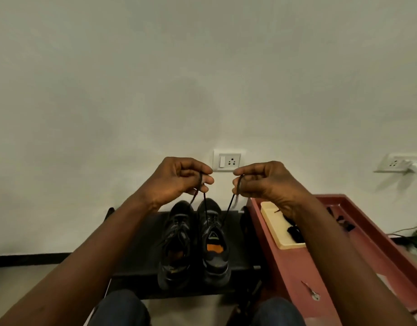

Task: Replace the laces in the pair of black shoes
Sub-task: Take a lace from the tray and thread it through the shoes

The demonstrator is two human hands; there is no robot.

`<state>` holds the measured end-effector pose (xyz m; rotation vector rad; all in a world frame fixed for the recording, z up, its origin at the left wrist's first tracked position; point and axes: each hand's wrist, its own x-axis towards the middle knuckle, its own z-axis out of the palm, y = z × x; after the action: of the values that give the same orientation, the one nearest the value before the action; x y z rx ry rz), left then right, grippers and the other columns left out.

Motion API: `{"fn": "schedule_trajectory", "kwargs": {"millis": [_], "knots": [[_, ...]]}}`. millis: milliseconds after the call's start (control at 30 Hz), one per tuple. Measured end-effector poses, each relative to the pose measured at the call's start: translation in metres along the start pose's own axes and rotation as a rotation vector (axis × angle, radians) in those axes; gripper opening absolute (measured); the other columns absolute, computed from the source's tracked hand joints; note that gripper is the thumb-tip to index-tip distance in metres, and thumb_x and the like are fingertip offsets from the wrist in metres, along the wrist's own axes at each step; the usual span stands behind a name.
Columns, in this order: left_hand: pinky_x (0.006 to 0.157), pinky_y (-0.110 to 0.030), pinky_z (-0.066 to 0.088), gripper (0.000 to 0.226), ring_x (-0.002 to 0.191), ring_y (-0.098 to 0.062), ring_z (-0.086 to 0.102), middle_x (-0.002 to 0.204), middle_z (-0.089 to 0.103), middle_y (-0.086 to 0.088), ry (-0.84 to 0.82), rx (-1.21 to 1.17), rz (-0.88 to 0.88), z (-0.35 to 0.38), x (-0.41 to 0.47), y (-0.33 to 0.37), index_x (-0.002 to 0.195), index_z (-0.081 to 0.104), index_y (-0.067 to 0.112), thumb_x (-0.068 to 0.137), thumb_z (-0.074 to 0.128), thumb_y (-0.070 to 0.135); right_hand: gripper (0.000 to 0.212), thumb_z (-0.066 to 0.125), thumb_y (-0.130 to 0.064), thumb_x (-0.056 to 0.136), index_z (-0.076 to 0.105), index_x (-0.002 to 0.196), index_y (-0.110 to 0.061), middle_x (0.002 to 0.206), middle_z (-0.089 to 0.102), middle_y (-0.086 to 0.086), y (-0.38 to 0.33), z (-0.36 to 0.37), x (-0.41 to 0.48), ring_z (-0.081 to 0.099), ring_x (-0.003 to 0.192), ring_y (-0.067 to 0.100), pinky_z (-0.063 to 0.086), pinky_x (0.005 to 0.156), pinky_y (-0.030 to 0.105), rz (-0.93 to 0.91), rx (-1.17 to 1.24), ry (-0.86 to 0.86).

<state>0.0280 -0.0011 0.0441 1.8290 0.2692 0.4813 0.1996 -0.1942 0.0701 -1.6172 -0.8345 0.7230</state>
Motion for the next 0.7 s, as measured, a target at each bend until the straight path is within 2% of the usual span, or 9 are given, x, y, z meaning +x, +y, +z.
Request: {"fn": "schedule_trajectory", "kwargs": {"millis": [100,200,267,300,367,433,567,700], "knots": [[0.065,-0.026,0.058,0.012,0.072,-0.020,0.073,0.086,0.078,-0.008,0.058,0.062,0.046,0.003,0.004,0.018,0.102,0.079,0.013,0.099,0.067,0.011,0.008,0.081,-0.014,0.089,0.080,0.095,-0.008,0.082,0.079,0.009,-0.010,0.009,-0.003,0.077,0.072,0.024,0.058,0.063,0.022,-0.076,-0.180,0.086],[0.062,-0.022,0.049,0.017,0.062,-0.007,0.061,0.072,0.072,0.002,0.112,0.178,0.068,0.003,0.009,0.030,0.096,0.082,0.024,0.101,0.067,0.029,0.015,0.081,-0.028,0.090,0.082,0.087,-0.013,0.072,0.075,-0.002,-0.020,0.014,0.001,0.068,0.059,0.010,0.055,0.060,0.020,-0.125,-0.252,0.179],[0.066,-0.021,0.045,0.021,0.062,0.001,0.057,0.072,0.071,0.013,0.136,0.263,0.063,0.004,0.013,0.036,0.096,0.083,0.029,0.101,0.065,0.038,0.018,0.081,-0.030,0.090,0.082,0.085,-0.014,0.068,0.071,-0.007,-0.028,0.017,0.003,0.062,0.055,0.005,0.053,0.060,0.020,-0.125,-0.181,0.225],[0.066,-0.020,0.045,0.021,0.064,0.001,0.058,0.077,0.072,0.017,0.147,0.277,0.062,0.004,0.015,0.040,0.097,0.083,0.030,0.100,0.065,0.039,0.019,0.080,-0.030,0.091,0.082,0.085,-0.013,0.068,0.069,-0.003,-0.033,0.018,0.006,0.059,0.054,0.006,0.053,0.061,0.022,-0.120,-0.144,0.242],[0.063,-0.017,0.046,0.020,0.066,-0.001,0.060,0.090,0.076,0.014,0.167,0.251,0.055,0.006,0.020,0.045,0.098,0.083,0.029,0.099,0.066,0.040,0.018,0.077,-0.029,0.093,0.083,0.087,-0.013,0.069,0.067,0.001,-0.041,0.021,0.010,0.057,0.052,0.008,0.053,0.062,0.023,-0.112,-0.098,0.263],[0.060,-0.013,0.047,0.019,0.066,-0.002,0.066,0.094,0.077,0.010,0.214,0.241,0.059,0.007,0.025,0.053,0.099,0.082,0.027,0.098,0.068,0.039,0.016,0.075,-0.028,0.096,0.083,0.090,-0.016,0.070,0.070,-0.001,-0.051,0.023,0.014,0.059,0.052,0.007,0.055,0.062,0.022,-0.117,-0.087,0.273],[0.061,-0.011,0.049,0.010,0.068,-0.002,0.071,0.081,0.077,0.011,0.331,0.292,0.097,0.008,0.038,0.068,0.096,0.082,0.024,0.094,0.075,0.030,0.016,0.072,-0.027,0.098,0.080,0.089,-0.017,0.072,0.072,0.000,-0.070,0.028,0.021,0.063,0.055,0.008,0.055,0.062,0.022,-0.152,-0.148,0.287],[0.062,-0.014,0.051,0.016,0.064,-0.004,0.072,0.072,0.076,0.002,0.368,0.306,0.119,0.010,0.047,0.079,0.101,0.078,0.018,0.086,0.084,0.021,0.020,0.072,-0.027,0.097,0.075,0.078,-0.024,0.078,0.073,-0.003,-0.082,0.034,0.025,0.067,0.058,0.009,0.062,0.075,0.038,-0.193,-0.272,0.317]]}}
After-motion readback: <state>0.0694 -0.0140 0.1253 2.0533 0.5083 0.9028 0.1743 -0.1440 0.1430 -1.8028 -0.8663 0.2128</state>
